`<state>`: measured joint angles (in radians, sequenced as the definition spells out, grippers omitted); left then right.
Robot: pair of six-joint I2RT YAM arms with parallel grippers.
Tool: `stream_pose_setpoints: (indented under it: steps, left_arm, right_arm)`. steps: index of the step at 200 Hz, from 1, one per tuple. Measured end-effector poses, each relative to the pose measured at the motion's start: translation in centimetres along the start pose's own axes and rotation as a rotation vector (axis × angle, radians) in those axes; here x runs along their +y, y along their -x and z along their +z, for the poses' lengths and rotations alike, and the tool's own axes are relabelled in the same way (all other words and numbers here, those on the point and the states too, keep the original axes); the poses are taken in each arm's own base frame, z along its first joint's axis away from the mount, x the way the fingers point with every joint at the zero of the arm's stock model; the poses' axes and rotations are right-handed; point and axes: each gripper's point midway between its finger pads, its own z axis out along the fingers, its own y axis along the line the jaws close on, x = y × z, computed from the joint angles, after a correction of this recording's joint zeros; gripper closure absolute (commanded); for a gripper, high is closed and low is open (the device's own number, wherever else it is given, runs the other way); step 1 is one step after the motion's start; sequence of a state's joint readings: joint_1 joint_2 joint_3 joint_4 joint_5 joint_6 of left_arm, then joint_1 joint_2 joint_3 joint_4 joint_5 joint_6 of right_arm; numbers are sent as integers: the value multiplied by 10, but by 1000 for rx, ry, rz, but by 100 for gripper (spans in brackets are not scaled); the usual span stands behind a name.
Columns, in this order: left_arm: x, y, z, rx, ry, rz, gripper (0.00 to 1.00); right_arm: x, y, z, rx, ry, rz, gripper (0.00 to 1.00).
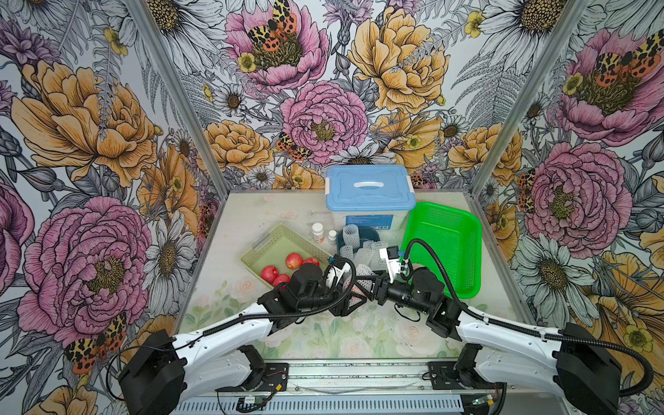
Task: Remove foam nets from apples
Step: Pick up the apple from the center of the board.
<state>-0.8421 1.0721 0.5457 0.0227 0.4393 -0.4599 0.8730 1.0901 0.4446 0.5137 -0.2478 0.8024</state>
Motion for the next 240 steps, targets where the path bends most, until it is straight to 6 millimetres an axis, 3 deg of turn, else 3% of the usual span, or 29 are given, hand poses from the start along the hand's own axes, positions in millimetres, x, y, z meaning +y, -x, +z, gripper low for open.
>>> stream_pose_setpoints:
  steps: [87,106,149,162,178,207,240]
  left_arm:
    - [6,-2,0,13,14,-17,39]
    - [7,-3,0,14,15,-19,38]
    - [9,-7,-1,32,22,-32,32]
    - [9,-7,-1,32,23,-32,24]
    - [8,-5,0,25,18,-29,1]
    - [4,-1,0,12,-2,-18,1]
    - [2,1,1,12,-4,-12,1]
  right_arm:
    - [1,-3,8,-7,-18,-28,46]
    - [0,-3,9,-16,-29,-37,52]
    - [-6,-5,3,-59,-35,-29,89]
    - [-7,-8,0,-68,-28,-20,99]
    - [-8,-14,-4,-62,-26,-2,100]
    - [-24,-23,-18,-75,-85,18,100]
    - [-36,-18,-41,-144,-151,58,100]
